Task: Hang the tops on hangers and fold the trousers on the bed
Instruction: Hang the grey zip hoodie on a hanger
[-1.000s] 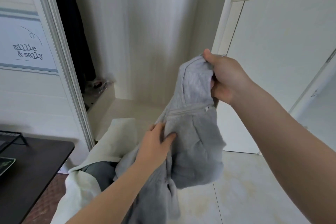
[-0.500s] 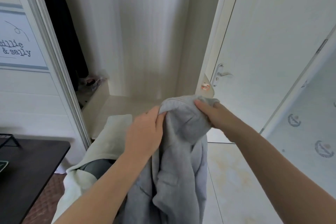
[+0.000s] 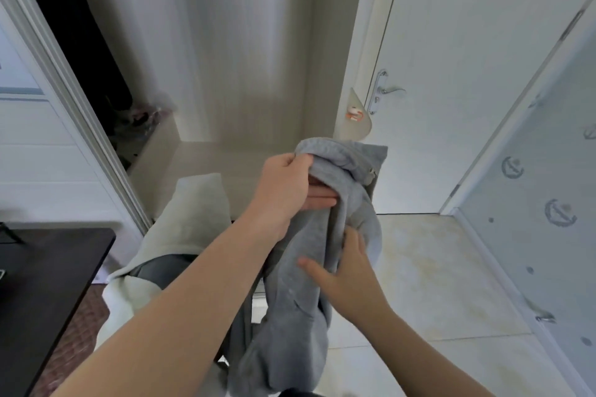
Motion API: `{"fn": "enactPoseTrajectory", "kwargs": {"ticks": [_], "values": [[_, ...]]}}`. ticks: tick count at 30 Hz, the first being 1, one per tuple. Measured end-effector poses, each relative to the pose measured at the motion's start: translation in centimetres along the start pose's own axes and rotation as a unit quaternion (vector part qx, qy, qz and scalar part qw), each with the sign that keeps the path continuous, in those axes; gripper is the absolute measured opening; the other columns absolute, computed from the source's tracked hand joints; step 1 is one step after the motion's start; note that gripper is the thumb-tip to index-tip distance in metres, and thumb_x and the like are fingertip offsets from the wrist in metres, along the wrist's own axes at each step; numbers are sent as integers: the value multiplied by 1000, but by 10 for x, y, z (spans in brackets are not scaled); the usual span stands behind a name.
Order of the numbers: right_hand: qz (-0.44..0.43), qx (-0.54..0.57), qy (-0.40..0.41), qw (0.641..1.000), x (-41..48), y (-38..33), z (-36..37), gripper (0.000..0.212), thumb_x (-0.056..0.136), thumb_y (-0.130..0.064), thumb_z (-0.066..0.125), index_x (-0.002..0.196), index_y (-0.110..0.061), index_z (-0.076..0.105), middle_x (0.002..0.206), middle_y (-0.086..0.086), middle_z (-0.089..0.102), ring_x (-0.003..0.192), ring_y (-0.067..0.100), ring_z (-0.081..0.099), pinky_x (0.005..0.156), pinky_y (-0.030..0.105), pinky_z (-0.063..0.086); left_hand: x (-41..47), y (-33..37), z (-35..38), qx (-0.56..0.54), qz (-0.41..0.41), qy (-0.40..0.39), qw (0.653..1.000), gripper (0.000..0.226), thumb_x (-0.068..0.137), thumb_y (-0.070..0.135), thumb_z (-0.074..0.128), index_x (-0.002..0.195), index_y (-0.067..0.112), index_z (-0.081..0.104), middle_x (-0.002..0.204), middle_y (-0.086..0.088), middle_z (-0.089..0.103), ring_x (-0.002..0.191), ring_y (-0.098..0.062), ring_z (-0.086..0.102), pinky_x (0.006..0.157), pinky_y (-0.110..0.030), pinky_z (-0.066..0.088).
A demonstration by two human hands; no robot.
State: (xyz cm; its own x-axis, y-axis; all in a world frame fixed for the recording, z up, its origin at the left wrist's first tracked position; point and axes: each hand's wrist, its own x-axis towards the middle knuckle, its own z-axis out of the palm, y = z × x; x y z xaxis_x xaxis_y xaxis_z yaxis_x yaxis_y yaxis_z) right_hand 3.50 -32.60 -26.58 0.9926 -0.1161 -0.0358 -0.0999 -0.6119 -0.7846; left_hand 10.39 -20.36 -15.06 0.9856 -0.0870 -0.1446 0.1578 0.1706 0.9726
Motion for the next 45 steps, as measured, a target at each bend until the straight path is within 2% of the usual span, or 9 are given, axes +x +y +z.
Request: {"fn": "enactPoseTrajectory", "kwargs": {"ticks": [3,7,14,24,31,35,38,41,45], "values": [[49,16,17,999,23,10,-9,21,92,-47,64,90,-28,54,88,-13,61,80,9,60,66,18,45,2,8,7,-21,7,-15,1000,29,107,16,43,98,0,65,84,-21,76,76,-35,76,68,-42,64],[36,-1,33,999,39,16,-42,44,97,-39,62,60,-22,43,51,-11,45,50,6,41,49,20,29,21,7,2,-51,9,23,998,29,108,21,46,107,0,65,95,-22,76,81,-31,77,71,-38,64],[92,202,44,974,67,-1,-79,37,100,-36,57,83,-5,67,74,5,62,69,17,55,63,32,43,23,-52,-6,159,28,-15,987,5,97,24,65,99,20,67,101,-5,72,80,-10,70,73,-30,56],[179,526,68,829,82,-33,-92,20,102,-14,54,87,-4,64,62,6,70,73,21,70,67,33,61,-33,-147,30,219,-40,-123,967,139,51,74,86,155,44,-2,150,25,29,136,0,39,113,-31,40],[139,593,59,791,86,-24,-104,24,101,-11,54,85,-1,68,68,12,68,69,20,70,77,39,60,-9,-171,3,298,-36,-28,953,25,99,47,55,108,25,63,101,9,69,97,-15,67,86,-28,54],[139,504,-37,852,80,-3,-108,35,97,-18,62,127,-1,60,129,23,60,108,13,61,111,51,43,12,-133,-11,153,-52,59,985,23,104,28,49,103,17,70,98,-1,73,94,-17,69,81,-25,56],[119,300,-70,944,50,7,-95,21,94,-33,66,115,-29,66,126,-3,65,120,15,60,98,41,52,22,-111,-20,73,-110,92,987,26,99,34,52,108,22,73,104,-4,76,99,-23,72,90,-45,59],[121,262,-175,941,9,18,-64,55,77,-53,74,127,-38,54,126,-13,63,110,3,63,81,28,54,21,-102,-17,12,-145,108,983,24,101,26,52,104,15,73,101,-9,76,95,-24,73,87,-43,60],[94,193,-229,950,-11,48,-20,69,77,-40,85,133,-41,45,126,-21,62,111,-3,62,94,26,55,14,-104,-5,-59,-190,126,972,27,100,20,50,88,8,70,78,-8,75,77,-21,72,64,-31,56]]}}
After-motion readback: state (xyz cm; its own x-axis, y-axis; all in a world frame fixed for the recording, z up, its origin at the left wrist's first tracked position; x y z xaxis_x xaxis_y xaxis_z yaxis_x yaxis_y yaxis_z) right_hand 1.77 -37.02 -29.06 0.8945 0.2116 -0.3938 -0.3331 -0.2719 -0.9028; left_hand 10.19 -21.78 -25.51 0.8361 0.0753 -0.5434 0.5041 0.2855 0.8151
